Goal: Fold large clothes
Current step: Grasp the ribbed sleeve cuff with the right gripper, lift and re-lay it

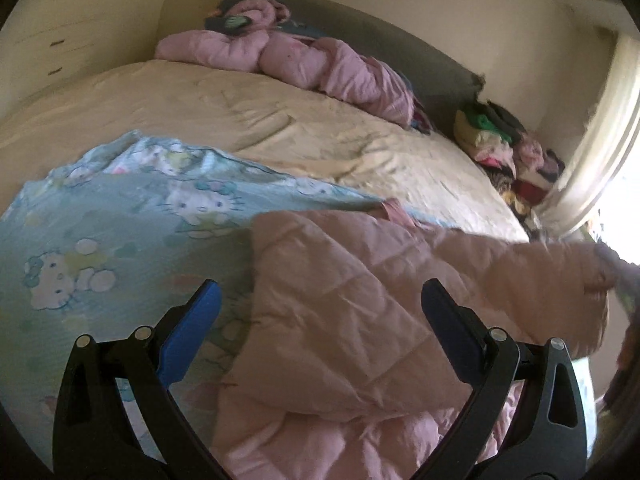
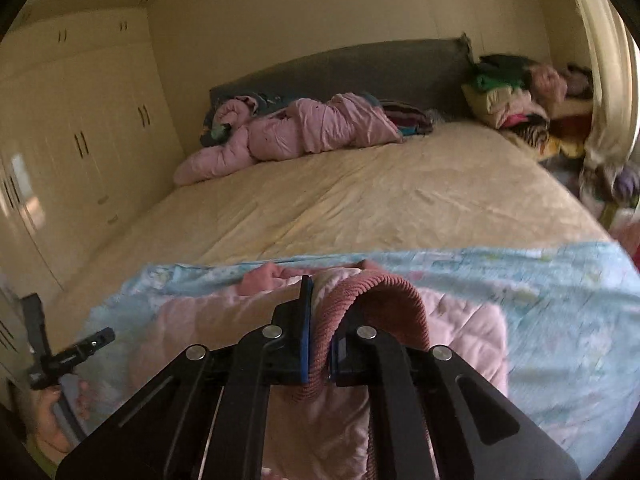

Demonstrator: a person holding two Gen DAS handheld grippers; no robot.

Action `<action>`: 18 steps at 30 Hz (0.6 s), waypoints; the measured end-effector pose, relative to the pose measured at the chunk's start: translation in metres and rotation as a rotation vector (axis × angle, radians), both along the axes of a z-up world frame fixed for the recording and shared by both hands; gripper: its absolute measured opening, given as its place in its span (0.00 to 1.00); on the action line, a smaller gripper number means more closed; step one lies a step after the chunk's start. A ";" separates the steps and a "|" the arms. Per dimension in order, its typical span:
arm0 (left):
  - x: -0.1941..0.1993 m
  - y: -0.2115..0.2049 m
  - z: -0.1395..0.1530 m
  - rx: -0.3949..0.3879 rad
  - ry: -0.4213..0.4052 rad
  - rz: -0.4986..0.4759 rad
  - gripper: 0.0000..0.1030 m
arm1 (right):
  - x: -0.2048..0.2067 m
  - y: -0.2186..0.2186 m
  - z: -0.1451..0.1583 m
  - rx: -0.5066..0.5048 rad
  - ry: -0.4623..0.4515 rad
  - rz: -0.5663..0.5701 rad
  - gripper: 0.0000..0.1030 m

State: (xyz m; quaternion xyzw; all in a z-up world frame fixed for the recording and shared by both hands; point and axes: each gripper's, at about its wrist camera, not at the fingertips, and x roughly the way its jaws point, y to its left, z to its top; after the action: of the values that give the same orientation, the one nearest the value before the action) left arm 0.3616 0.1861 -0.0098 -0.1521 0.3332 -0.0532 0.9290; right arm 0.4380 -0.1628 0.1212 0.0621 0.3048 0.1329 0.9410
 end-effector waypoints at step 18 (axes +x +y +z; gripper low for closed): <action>0.030 -0.066 -0.060 0.132 0.188 -0.138 0.76 | 0.026 -0.022 -0.052 0.000 0.106 -0.087 0.06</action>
State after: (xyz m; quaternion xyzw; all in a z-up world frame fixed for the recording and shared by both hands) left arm 0.3915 0.1201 -0.0697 -0.0718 0.4314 -0.0804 0.8957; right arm 0.4644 -0.1849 0.0693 0.0826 0.3512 0.0884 0.9285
